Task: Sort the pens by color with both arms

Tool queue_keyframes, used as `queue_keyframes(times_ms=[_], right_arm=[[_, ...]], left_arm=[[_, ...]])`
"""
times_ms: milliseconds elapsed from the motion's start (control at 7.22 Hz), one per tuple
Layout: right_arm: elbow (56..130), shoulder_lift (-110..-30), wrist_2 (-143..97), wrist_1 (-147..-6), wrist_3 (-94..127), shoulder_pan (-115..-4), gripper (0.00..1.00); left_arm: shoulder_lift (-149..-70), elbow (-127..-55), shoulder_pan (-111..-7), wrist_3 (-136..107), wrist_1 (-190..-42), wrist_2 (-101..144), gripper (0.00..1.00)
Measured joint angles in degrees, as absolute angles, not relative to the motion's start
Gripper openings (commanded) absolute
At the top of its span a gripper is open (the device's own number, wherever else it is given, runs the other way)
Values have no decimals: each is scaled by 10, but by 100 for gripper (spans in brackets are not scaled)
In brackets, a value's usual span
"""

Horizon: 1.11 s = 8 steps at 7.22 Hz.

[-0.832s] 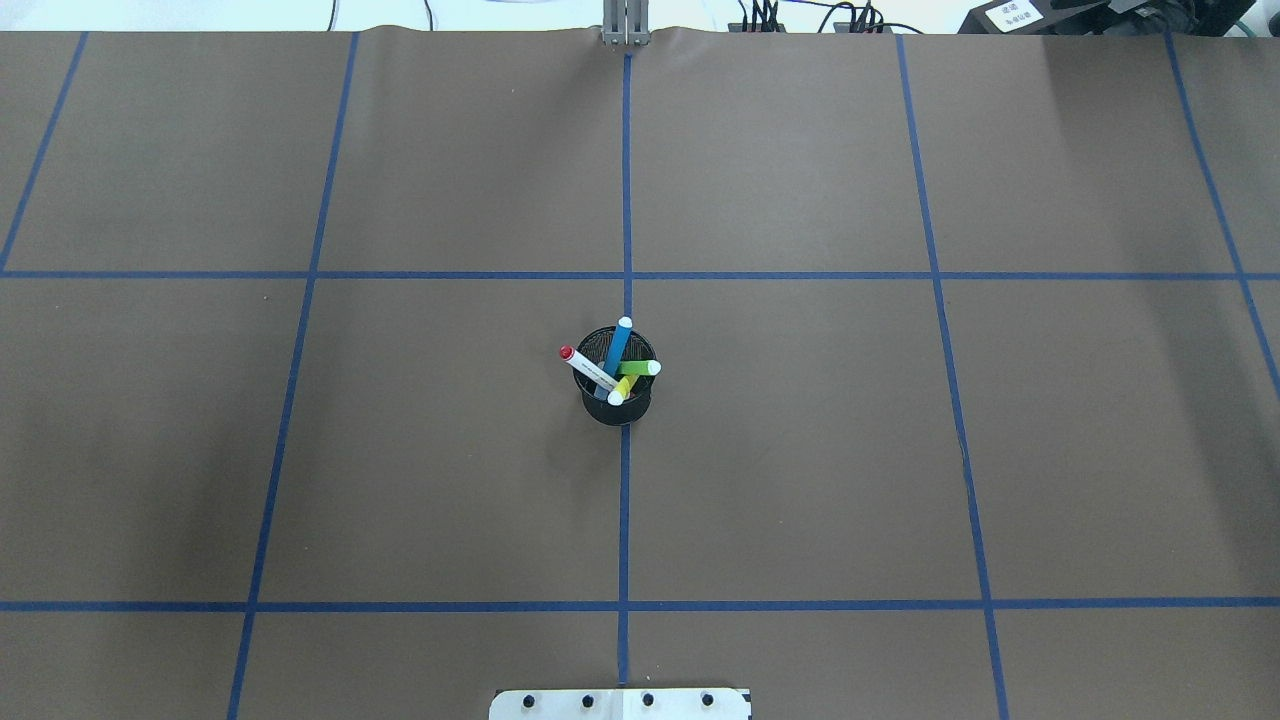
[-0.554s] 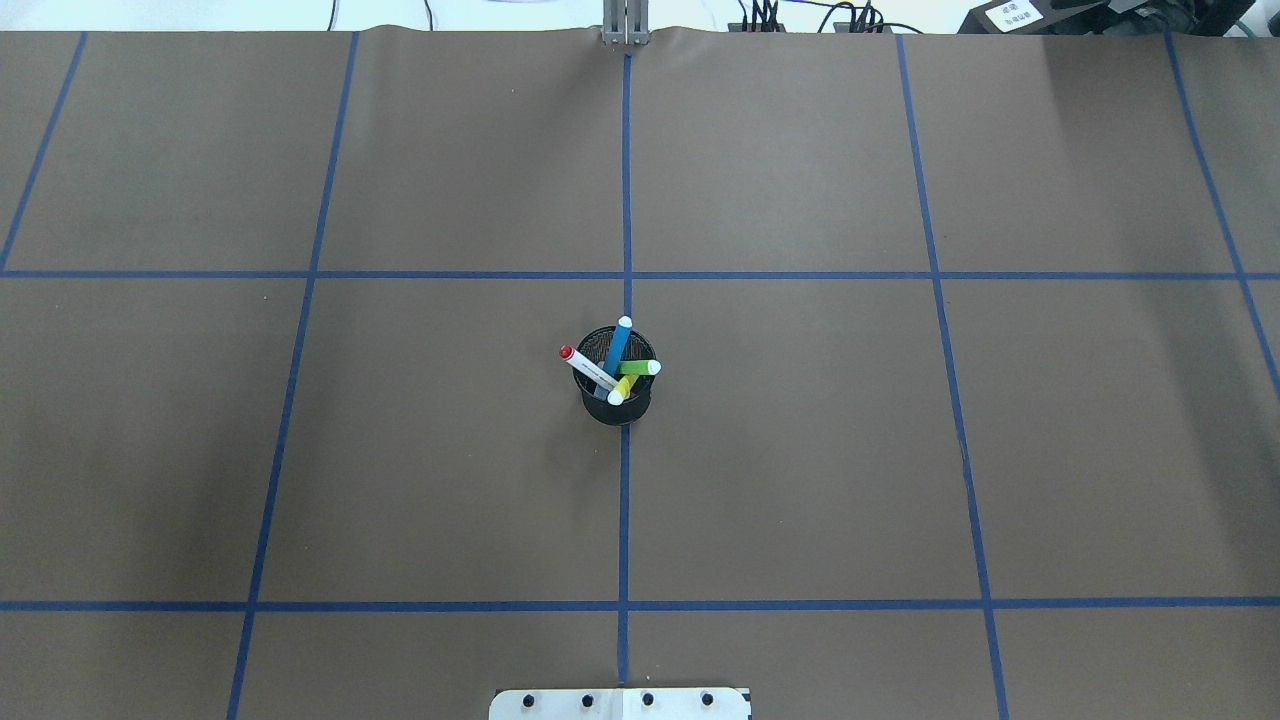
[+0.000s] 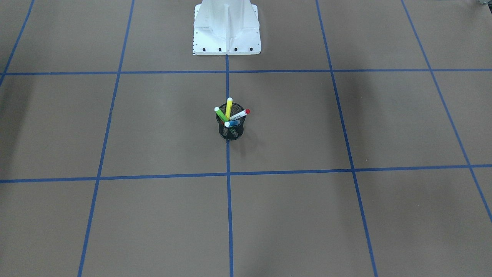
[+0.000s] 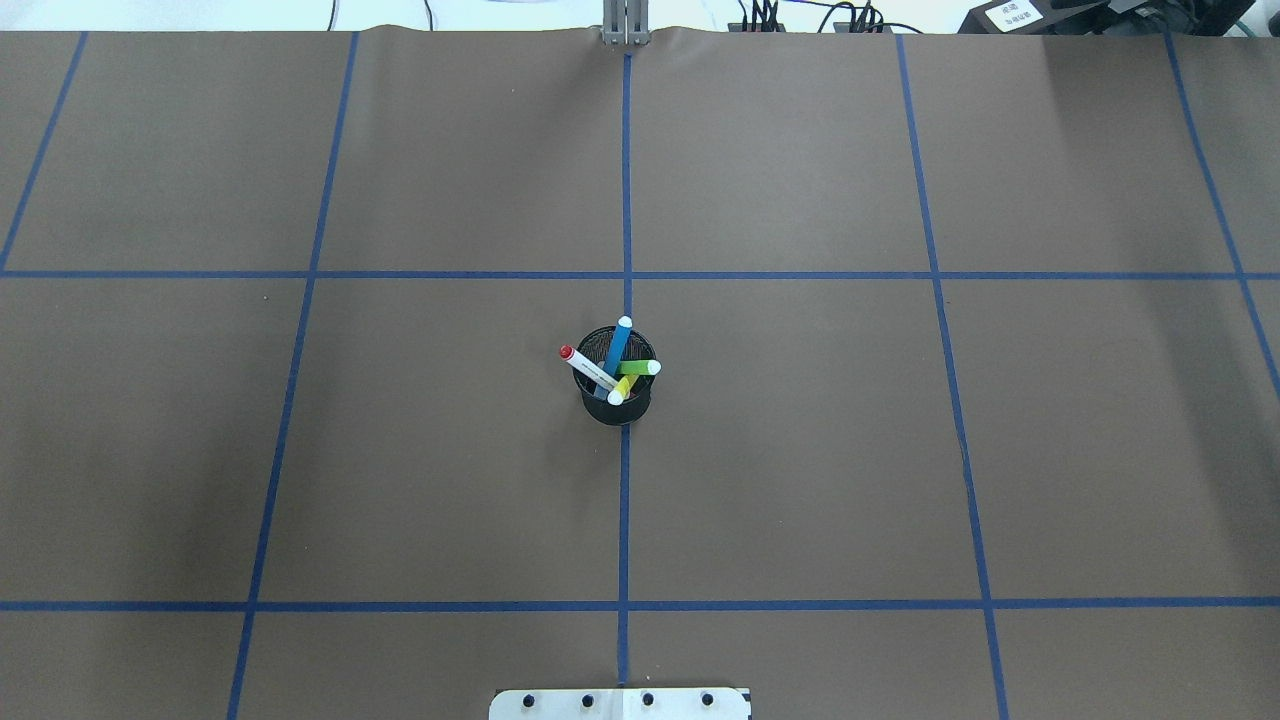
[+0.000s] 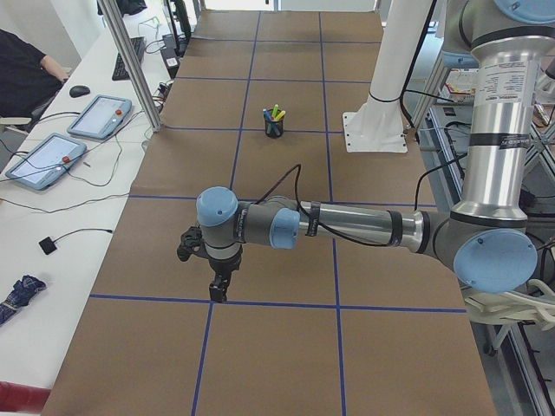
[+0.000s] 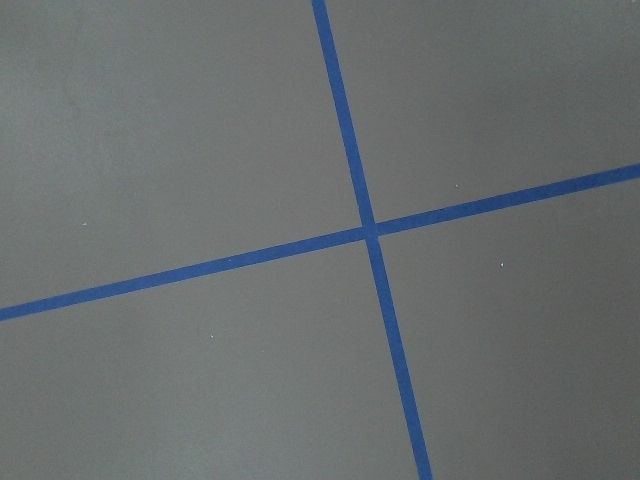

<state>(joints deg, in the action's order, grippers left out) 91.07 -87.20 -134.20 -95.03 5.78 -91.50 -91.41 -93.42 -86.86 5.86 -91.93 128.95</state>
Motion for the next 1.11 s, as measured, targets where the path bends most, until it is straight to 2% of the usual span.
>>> queue_keyframes(times_ms=[693, 1109], right_arm=[[934, -867, -1345, -951, 60, -907, 100], [962, -824, -1319, -958, 65, -835, 100]], left_arm=[[-922, -936, -867, 56, -920, 1286, 100], [-928, -954, -865, 55, -920, 1290, 100]])
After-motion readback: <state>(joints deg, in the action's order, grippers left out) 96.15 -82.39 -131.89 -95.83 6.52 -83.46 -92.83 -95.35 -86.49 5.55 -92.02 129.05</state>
